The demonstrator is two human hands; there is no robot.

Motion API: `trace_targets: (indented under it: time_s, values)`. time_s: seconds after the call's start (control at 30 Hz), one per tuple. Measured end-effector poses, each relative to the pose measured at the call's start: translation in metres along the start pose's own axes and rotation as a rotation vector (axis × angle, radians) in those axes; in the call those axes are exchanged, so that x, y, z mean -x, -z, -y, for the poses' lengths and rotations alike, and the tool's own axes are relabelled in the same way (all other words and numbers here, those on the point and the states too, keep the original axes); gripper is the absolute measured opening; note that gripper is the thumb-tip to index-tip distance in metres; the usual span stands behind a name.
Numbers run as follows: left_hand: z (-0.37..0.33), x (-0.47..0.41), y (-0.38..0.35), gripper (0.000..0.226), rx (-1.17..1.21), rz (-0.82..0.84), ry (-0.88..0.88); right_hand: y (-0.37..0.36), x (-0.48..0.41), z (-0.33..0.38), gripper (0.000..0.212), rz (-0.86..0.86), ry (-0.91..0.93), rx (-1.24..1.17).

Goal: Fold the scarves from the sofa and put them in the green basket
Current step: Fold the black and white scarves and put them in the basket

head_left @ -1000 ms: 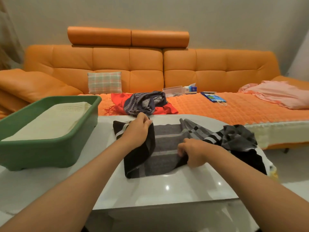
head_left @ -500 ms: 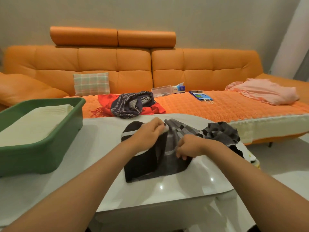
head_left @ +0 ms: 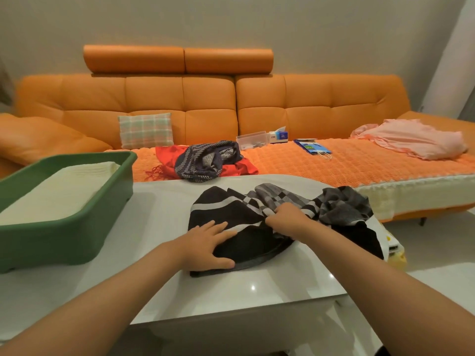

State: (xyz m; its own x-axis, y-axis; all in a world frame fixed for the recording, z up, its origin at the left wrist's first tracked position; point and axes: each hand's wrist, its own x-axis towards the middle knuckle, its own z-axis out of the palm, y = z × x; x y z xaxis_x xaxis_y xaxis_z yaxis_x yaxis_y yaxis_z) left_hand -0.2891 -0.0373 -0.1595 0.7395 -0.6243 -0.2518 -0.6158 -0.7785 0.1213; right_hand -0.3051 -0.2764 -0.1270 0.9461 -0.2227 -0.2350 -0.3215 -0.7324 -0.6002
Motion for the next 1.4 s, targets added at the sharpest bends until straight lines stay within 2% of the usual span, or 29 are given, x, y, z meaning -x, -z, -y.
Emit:
trace_targets:
  time_s: [0.1,0.2,0.3,0.4,0.47,0.53,0.67,0.77,0.8,0.87,0.93,1.03,1.1,1.17,1.27,1.33,1.4]
  values:
    - [0.013,0.012,0.014,0.074,-0.044,-0.011,0.09,-0.001,0.009,0.011,0.015,0.06,-0.006,-0.229]
    - [0.022,0.022,0.026,0.054,-0.06,-0.078,0.223,-0.009,0.017,0.019,0.022,0.214,0.135,-0.104]
    - [0.027,0.027,0.021,0.06,-0.041,-0.208,0.339,-0.013,0.016,0.02,0.029,0.262,0.298,0.105]
    - [0.026,0.023,0.006,0.086,0.058,-0.207,0.355,-0.007,0.013,0.019,0.019,0.18,0.375,0.477]
    - [0.021,0.017,0.001,0.094,0.169,-0.184,0.256,-0.004,0.01,0.014,0.039,0.14,0.367,0.672]
    - [0.018,0.013,-0.001,0.098,0.187,-0.111,0.177,-0.003,0.001,0.007,0.047,0.107,0.345,0.787]
    - [0.04,0.007,0.006,0.09,0.011,0.102,0.213,-0.002,-0.008,0.0,0.038,0.057,0.362,0.774]
    - [0.063,0.005,0.026,0.079,0.0,0.131,0.314,0.003,-0.009,-0.002,0.037,-0.09,0.386,0.746]
    - [0.066,0.004,0.03,0.072,0.009,0.079,0.339,0.008,-0.01,-0.003,0.043,-0.168,0.347,0.788]
    - [0.061,0.0,0.034,0.062,-0.012,-0.102,0.366,0.023,-0.01,-0.009,0.069,-0.221,0.177,0.845]
    - [0.044,-0.008,0.037,0.051,-0.103,-0.315,0.322,0.036,-0.008,-0.021,0.095,-0.147,-0.011,0.824]
    - [0.002,-0.029,0.044,0.037,0.015,-0.537,0.126,0.047,-0.006,-0.042,0.108,0.0,-0.169,0.673]
    - [-0.033,-0.043,0.048,0.033,0.171,-0.551,-0.001,0.05,-0.007,-0.049,0.105,0.06,-0.171,0.59]
    - [-0.064,-0.059,0.044,0.035,0.248,-0.483,-0.075,0.051,-0.009,-0.053,0.093,0.054,-0.089,0.597]
    - [-0.092,-0.09,0.032,0.049,0.232,-0.351,-0.05,0.057,-0.017,-0.055,0.058,-0.001,0.042,0.576]
    - [-0.1,-0.107,0.03,0.046,0.154,-0.297,0.014,0.065,-0.023,-0.058,0.045,-0.086,0.089,0.568]
    - [-0.102,-0.117,0.033,0.033,0.157,-0.358,0.065,0.072,-0.032,-0.06,0.04,-0.326,0.207,0.52]
